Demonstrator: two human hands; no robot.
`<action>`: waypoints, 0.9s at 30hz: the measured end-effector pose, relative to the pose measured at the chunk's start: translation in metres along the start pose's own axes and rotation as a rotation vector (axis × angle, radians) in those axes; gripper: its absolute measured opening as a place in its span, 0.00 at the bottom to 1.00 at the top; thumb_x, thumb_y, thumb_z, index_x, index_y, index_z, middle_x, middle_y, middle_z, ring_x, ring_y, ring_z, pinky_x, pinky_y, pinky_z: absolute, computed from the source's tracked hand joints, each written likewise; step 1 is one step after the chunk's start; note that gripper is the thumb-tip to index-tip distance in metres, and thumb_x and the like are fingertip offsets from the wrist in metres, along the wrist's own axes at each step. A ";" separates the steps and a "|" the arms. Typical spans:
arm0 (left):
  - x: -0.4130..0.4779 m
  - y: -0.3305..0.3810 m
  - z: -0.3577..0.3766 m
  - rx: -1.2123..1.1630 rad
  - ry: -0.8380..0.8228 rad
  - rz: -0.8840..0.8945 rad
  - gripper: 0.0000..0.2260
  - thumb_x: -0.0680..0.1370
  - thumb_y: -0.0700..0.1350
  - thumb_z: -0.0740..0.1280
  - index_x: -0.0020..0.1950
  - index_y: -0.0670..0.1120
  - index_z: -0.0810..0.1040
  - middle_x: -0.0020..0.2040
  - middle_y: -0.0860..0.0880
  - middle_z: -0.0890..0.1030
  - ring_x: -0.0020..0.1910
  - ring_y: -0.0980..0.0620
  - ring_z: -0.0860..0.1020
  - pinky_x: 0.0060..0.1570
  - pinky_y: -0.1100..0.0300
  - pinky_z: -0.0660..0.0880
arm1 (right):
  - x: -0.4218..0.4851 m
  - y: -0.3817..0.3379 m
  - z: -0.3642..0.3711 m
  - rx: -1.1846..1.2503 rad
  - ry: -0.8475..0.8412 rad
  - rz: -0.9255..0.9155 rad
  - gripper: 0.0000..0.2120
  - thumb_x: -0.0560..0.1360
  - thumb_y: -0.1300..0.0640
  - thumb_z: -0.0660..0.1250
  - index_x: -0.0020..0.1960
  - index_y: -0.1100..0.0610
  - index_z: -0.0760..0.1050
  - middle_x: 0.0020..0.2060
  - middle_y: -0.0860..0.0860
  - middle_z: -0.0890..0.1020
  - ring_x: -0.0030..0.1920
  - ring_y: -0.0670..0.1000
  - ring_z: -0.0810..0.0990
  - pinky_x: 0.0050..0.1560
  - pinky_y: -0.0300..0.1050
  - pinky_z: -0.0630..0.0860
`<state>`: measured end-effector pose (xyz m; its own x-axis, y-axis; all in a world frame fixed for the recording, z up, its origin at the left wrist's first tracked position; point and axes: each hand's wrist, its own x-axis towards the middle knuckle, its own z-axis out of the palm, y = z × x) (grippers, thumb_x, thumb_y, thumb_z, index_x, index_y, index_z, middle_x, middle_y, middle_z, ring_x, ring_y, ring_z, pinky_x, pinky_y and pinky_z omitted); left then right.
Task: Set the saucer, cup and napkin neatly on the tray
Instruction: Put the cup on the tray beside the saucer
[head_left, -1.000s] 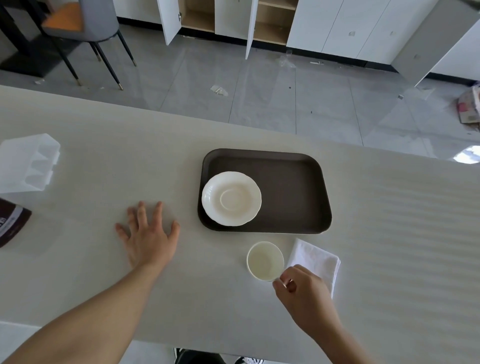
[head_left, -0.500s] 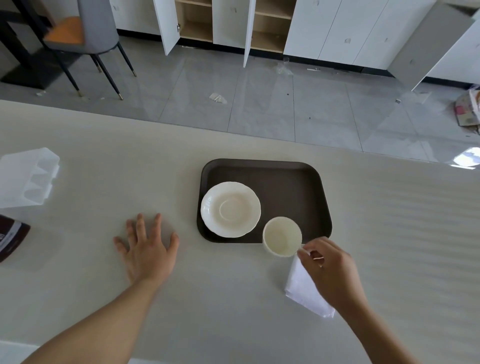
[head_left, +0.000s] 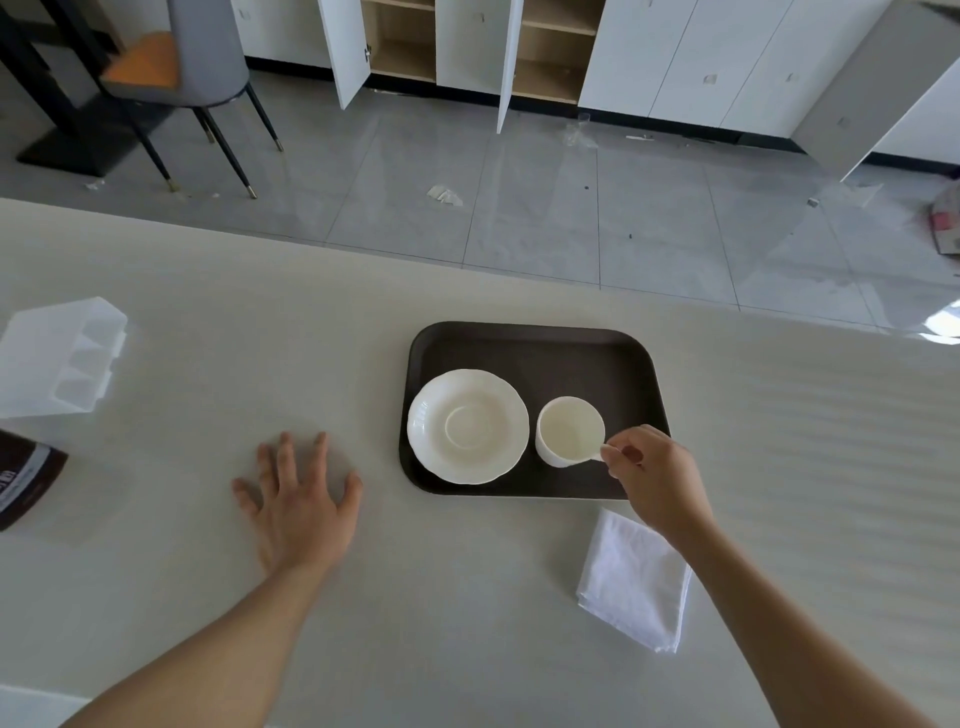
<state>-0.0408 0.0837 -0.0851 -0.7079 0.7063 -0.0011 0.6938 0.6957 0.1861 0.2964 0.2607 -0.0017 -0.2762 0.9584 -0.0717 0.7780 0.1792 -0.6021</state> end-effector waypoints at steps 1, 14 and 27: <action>0.000 0.000 0.000 -0.001 0.000 -0.001 0.30 0.76 0.59 0.64 0.75 0.51 0.65 0.78 0.42 0.60 0.78 0.40 0.53 0.73 0.34 0.47 | 0.002 0.000 0.001 -0.004 0.004 -0.009 0.04 0.76 0.57 0.70 0.43 0.56 0.81 0.40 0.49 0.81 0.39 0.49 0.80 0.35 0.37 0.72; 0.000 -0.001 0.002 0.001 0.005 -0.003 0.30 0.75 0.60 0.64 0.75 0.52 0.65 0.78 0.42 0.60 0.78 0.40 0.53 0.73 0.34 0.48 | 0.013 0.007 0.008 0.048 0.017 0.050 0.03 0.77 0.56 0.68 0.44 0.52 0.80 0.41 0.50 0.83 0.40 0.49 0.80 0.39 0.41 0.76; 0.001 -0.002 0.003 0.014 -0.015 -0.001 0.30 0.76 0.61 0.61 0.76 0.53 0.63 0.79 0.42 0.58 0.78 0.41 0.51 0.73 0.35 0.47 | -0.023 0.028 -0.007 0.109 0.125 0.153 0.10 0.76 0.57 0.69 0.57 0.53 0.79 0.46 0.47 0.83 0.43 0.47 0.81 0.40 0.37 0.72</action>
<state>-0.0423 0.0837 -0.0879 -0.7070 0.7071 -0.0158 0.6947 0.6984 0.1721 0.3284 0.2455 -0.0109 -0.0819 0.9939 -0.0740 0.7381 0.0106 -0.6746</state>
